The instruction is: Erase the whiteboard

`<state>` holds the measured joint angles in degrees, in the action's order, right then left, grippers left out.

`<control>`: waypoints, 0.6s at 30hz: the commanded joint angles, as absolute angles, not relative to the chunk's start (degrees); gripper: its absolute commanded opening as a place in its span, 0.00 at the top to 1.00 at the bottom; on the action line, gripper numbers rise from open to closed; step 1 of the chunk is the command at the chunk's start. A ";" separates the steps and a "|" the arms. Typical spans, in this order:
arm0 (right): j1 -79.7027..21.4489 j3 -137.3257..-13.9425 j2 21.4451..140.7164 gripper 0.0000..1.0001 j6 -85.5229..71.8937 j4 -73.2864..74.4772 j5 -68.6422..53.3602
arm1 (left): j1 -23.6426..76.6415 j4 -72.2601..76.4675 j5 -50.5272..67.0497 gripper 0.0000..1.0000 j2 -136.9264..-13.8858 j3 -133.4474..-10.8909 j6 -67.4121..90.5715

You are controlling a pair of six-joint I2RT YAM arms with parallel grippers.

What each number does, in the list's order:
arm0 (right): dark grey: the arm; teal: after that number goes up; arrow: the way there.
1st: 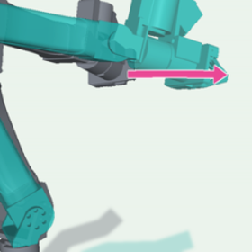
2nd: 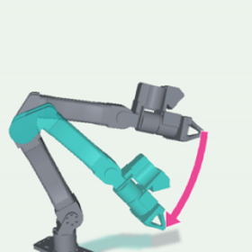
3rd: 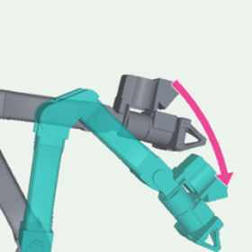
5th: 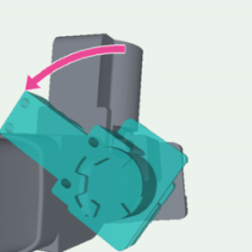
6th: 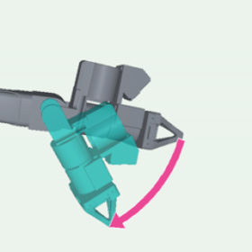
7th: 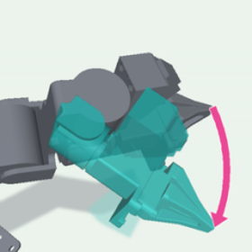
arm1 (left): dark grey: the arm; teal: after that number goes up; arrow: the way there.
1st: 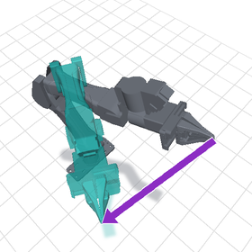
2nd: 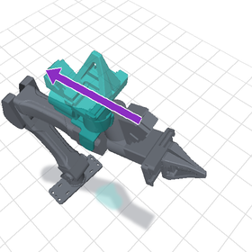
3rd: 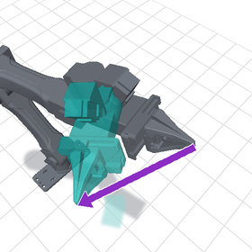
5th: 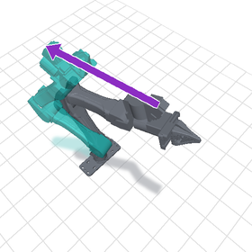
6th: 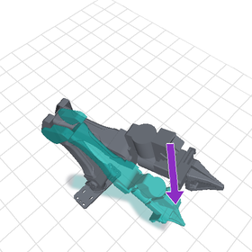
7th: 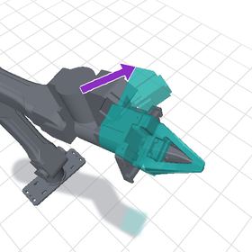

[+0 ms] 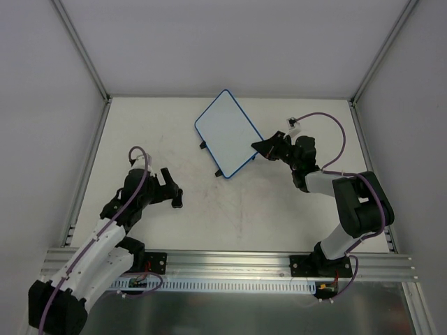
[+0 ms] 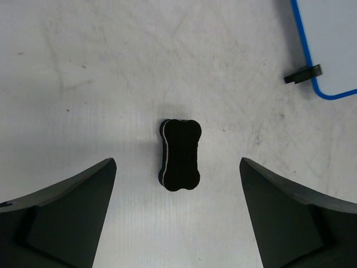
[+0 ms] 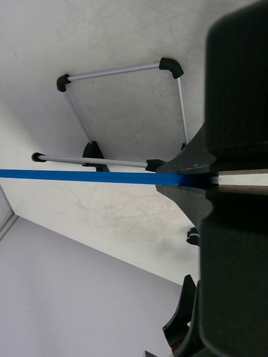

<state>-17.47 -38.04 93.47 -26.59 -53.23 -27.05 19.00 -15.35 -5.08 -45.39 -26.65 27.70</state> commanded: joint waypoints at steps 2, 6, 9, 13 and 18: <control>-18.81 -39.81 93.87 1.00 -26.10 -55.63 -31.46 | 18.63 -15.12 -8.08 0.03 -32.98 -20.93 29.26; -18.81 -39.81 93.87 0.99 -26.19 -55.55 -31.55 | 18.54 -14.94 -9.49 0.01 -21.39 -17.93 30.50; -18.81 -39.81 93.87 0.93 -26.28 -55.63 -31.55 | 18.63 -14.50 -9.93 0.01 -17.86 -16.88 29.88; -18.81 -39.81 93.87 0.88 -26.19 -55.63 -31.47 | 18.63 -14.41 -8.88 0.01 -17.66 -17.22 29.18; -18.81 -39.81 93.87 0.73 -26.28 -55.63 -31.46 | 18.55 -14.50 -7.38 0.01 -19.33 -18.28 29.00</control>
<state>-17.85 -38.04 93.82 -26.94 -53.10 -28.75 19.00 -15.44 -7.97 -18.44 -17.43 29.26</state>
